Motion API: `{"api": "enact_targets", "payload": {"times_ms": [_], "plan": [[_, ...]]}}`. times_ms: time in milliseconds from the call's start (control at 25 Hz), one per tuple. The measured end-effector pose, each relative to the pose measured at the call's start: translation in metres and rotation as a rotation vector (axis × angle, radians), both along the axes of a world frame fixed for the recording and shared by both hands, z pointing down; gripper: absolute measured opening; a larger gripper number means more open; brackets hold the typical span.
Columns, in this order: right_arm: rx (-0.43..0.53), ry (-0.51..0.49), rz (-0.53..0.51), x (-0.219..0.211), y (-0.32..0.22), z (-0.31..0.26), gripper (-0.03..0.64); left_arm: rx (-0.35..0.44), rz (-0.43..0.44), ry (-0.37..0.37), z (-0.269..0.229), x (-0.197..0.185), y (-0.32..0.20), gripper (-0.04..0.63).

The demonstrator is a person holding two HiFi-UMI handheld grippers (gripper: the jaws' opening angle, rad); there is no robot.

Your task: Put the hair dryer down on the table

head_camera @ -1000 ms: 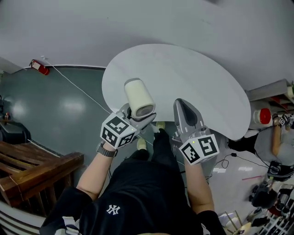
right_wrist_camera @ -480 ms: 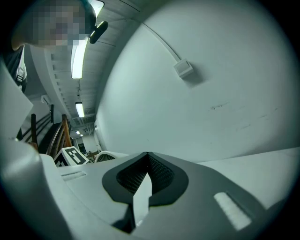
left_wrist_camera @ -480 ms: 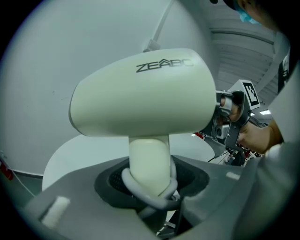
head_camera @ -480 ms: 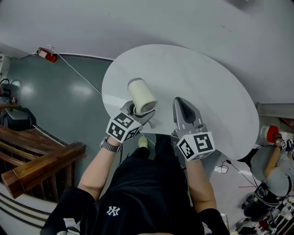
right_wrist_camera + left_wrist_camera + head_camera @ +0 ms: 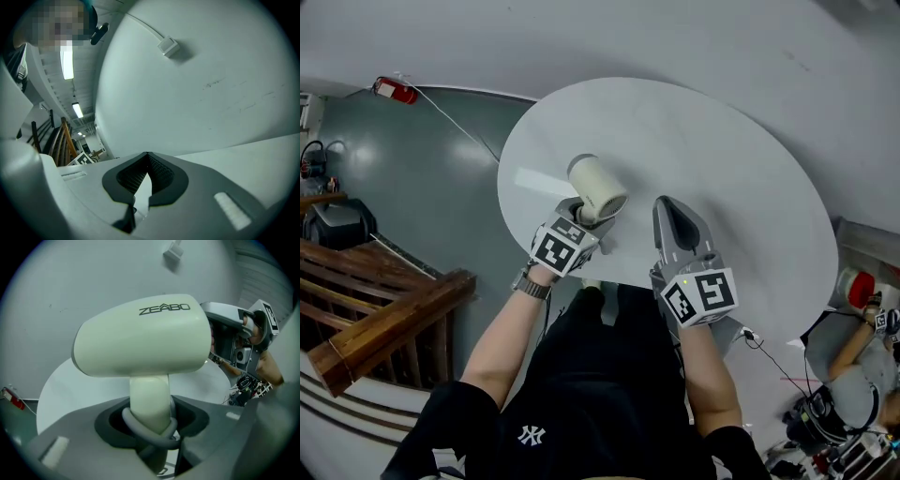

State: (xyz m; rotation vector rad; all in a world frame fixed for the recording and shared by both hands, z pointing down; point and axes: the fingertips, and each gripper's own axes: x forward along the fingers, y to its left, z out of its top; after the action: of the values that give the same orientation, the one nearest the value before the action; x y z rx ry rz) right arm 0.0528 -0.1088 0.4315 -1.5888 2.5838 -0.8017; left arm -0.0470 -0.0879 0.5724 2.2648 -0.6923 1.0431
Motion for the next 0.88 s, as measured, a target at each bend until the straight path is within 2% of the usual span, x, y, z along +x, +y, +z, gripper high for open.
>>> {"api": "enact_targets", "payload": {"times_ms": [320,880], "plan": [[-0.074,-0.013,-0.012,0.012,-0.022,0.039,0.023,-0.096,-0.015,-0.129,0.044,0.005,-0.020,0.210],[-0.140,-0.048,-0.027,0.026,-0.043,0.065,0.023,-0.184,-0.038,-0.218,0.081,0.017,-0.036,0.227]]}}
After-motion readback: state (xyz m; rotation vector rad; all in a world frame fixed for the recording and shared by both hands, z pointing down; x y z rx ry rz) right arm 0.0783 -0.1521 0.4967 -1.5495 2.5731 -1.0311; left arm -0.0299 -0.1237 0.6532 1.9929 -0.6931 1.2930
